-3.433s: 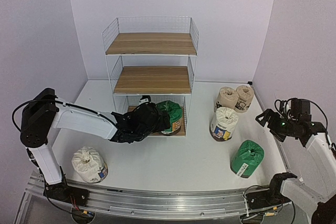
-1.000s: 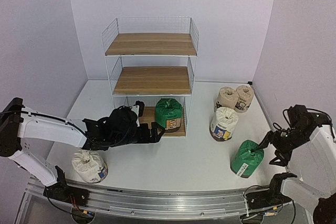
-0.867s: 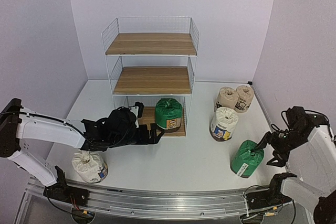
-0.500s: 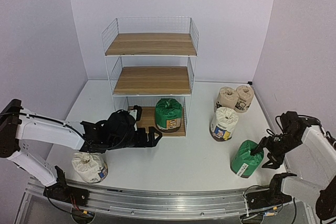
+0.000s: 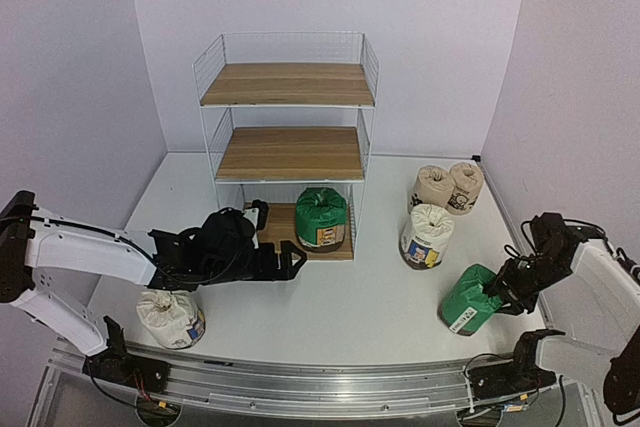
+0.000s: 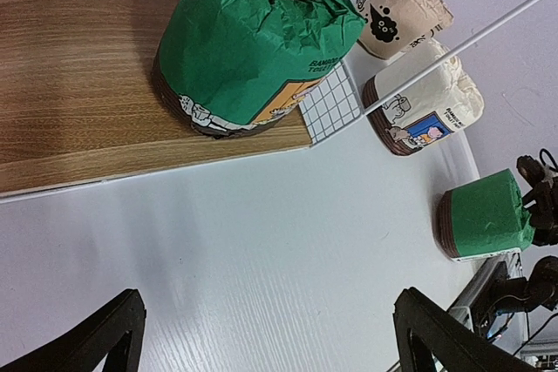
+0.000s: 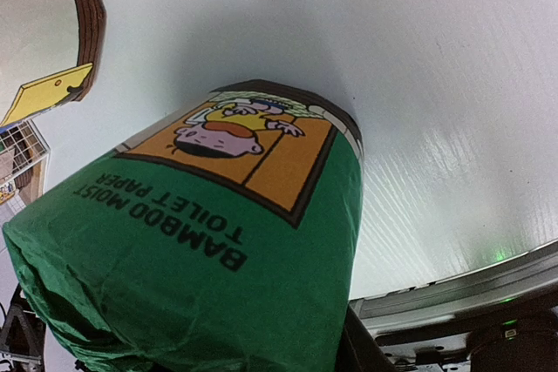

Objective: Place and organize the paper towels onto the shelf

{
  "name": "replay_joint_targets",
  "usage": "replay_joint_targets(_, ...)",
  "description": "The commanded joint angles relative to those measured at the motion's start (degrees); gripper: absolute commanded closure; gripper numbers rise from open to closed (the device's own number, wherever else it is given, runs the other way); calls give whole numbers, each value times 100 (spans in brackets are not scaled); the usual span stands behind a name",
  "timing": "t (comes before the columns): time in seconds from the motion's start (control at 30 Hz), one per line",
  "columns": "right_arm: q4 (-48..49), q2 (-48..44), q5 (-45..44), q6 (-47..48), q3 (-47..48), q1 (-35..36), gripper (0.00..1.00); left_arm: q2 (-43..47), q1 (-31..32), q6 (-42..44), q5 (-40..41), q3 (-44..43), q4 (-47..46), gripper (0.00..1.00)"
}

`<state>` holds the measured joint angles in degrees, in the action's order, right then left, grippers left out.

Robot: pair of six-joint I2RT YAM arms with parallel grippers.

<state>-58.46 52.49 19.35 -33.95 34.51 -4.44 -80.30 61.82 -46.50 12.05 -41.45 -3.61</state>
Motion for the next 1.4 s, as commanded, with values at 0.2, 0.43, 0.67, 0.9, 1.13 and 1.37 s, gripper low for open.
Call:
replay_joint_targets(0.2,7,286,-166,463,889,939,71,495,22,343,-797,-429,645,0)
replay_joint_targets(0.43,102,1090,-871,1034,1786,2689,77,701,21,486,-1538,-759,1263,0)
replay_joint_targets(0.67,538,2329,-1204,2419,2792,4577,88,1023,16,554,-2219,-998,1844,0)
replay_joint_targets(0.9,304,4334,-1290,4201,4384,6134,87,992,-6,382,-3283,-1375,2214,1)
replay_joint_targets(1.13,198,5314,-1133,4371,5354,6505,93,888,-14,-139,-3735,-1173,2015,3)
replay_joint_targets(1.37,191,5728,-1173,3715,5652,6500,95,846,-4,-142,-3481,-790,1735,8)
